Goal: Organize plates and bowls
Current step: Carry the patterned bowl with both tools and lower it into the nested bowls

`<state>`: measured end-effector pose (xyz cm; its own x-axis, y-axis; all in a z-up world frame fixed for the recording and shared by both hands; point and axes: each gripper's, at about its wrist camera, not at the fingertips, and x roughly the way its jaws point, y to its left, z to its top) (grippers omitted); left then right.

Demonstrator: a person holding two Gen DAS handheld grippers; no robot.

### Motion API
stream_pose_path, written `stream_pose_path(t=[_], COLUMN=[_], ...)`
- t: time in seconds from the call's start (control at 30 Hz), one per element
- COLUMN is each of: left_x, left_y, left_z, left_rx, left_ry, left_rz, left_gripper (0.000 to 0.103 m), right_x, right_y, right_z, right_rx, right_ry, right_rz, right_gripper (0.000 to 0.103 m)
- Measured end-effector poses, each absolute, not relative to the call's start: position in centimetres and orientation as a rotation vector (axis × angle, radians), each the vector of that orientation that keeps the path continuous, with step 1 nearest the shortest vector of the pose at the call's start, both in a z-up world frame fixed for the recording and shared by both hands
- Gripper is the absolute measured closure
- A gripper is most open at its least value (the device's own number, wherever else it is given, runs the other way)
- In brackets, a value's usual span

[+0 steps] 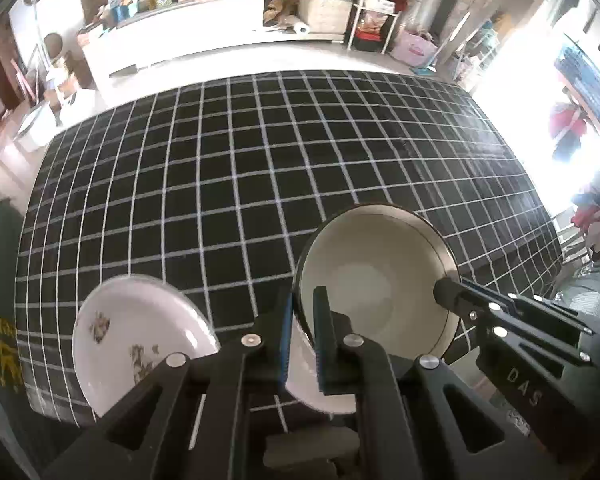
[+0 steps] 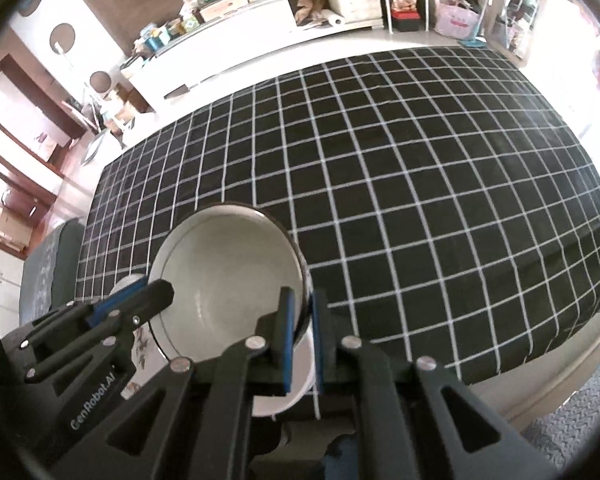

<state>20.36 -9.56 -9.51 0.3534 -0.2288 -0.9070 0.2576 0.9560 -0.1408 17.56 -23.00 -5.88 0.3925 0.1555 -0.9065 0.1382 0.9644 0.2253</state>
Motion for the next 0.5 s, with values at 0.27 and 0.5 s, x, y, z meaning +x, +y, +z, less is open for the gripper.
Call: stream_pose_path(t=[0.27,0.5], left_x=[19.2,18.8], left_y=[-8.6,-8.1], left_z=[-11.9,-13.3], left_rx=[0.029,0.043], left_ry=[1.214,1.246], left_rz=[-0.305,-0.288], left_gripper=[0.097,0.097], right_x=[16.5,15.8], right_y=[-21.9,-21.8], right_z=[-8.4,-10.1], right_rx=[0.269,0.28], right_ry=[1.228,1.269], right_rz=[0.008,0.005], right_gripper=[0.092,0.092])
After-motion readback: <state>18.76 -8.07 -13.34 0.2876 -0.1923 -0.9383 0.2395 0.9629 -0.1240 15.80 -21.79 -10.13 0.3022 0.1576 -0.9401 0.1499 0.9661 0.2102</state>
